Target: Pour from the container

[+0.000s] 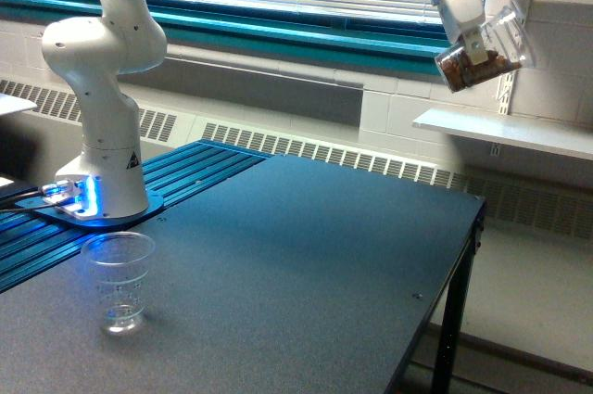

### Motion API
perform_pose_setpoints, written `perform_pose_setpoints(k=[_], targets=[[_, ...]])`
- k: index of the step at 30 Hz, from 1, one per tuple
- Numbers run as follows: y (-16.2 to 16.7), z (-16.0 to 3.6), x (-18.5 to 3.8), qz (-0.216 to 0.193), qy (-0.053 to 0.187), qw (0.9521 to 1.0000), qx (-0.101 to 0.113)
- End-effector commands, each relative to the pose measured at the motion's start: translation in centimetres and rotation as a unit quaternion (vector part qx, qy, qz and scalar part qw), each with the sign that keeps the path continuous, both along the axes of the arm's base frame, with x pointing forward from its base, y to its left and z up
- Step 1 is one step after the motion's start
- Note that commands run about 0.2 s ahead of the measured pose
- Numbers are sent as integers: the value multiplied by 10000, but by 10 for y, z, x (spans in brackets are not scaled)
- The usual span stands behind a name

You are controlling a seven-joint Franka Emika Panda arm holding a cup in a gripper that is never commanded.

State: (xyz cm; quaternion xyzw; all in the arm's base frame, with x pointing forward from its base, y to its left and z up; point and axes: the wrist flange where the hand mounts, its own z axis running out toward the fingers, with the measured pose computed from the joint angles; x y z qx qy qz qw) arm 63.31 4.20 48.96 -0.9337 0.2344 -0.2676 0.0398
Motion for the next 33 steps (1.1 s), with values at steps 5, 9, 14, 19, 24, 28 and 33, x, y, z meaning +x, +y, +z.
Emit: perform_pose_setpoints(k=[5, 9, 14, 19, 24, 28, 33], targets=[[-17, 4, 4, -188, -50, 9998, -68], [-18, 8, 5, -205, -89, 9997, -106], [-17, 5, 0, -195, -72, 9996, -182], [-21, -1, -10, -226, -33, 9994, -260], [-26, -6, -26, -288, -37, 9989, -368], [-34, -7, -38, -416, -64, 9982, -418], [-53, -15, -56, -634, -30, 9967, -498]])
